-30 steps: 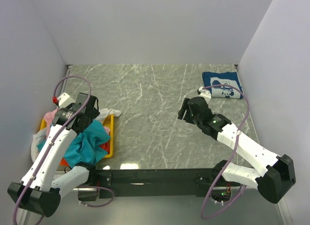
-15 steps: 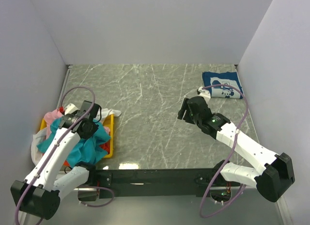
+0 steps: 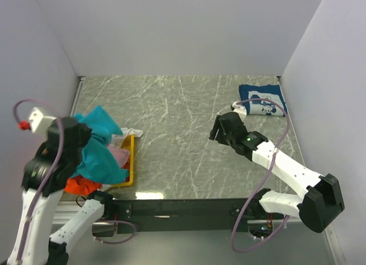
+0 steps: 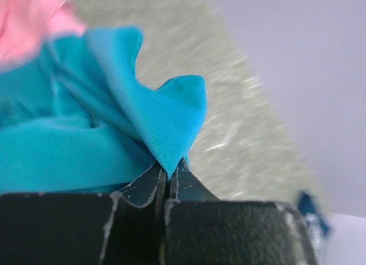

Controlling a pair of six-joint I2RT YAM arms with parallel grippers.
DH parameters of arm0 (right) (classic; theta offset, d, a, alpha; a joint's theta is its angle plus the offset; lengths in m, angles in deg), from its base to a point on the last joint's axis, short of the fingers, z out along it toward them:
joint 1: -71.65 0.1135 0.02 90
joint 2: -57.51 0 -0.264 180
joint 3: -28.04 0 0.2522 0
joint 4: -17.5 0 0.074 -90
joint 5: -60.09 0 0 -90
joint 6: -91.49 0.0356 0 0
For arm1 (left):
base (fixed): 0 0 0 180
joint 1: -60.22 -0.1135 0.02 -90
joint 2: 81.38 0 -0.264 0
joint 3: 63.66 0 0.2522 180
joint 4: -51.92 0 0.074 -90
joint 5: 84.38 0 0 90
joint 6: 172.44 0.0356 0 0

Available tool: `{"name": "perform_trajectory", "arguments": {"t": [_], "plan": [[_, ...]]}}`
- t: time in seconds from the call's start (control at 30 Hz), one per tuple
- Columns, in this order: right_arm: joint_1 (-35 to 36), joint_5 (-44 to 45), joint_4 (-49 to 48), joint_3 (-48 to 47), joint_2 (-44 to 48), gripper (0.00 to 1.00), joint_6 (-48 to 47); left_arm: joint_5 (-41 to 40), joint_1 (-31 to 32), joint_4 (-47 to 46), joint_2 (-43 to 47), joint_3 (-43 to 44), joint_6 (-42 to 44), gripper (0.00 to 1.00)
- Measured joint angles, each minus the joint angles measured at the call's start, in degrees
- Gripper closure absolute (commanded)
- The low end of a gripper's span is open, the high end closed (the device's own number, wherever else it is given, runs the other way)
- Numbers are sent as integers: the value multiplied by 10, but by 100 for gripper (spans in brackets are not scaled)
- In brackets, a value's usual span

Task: Fold and stack the t-shirts
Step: Grab the tshirt from the pile, then move the tshirt to the center of the board

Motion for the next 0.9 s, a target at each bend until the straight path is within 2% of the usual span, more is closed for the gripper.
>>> {"name": "perform_trajectory", "arguments": {"t": [0.13, 0.23, 0.47, 0.73, 0.9], "plan": [[-2, -1, -4, 0, -7, 30, -2, -1, 0, -83, 70, 24, 79, 100], [-6, 0, -10, -2, -7, 30, -2, 19, 0, -142, 60, 67, 138, 100], [-12, 8, -14, -7, -4, 30, -4, 173, 0, -298, -74, 126, 236, 99], [-28, 25, -14, -7, 29, 30, -3, 331, 10, -412, -196, 126, 248, 100], [-34, 37, -14, -7, 38, 30, -1, 376, 62, -453, -251, 172, 257, 100]]}}
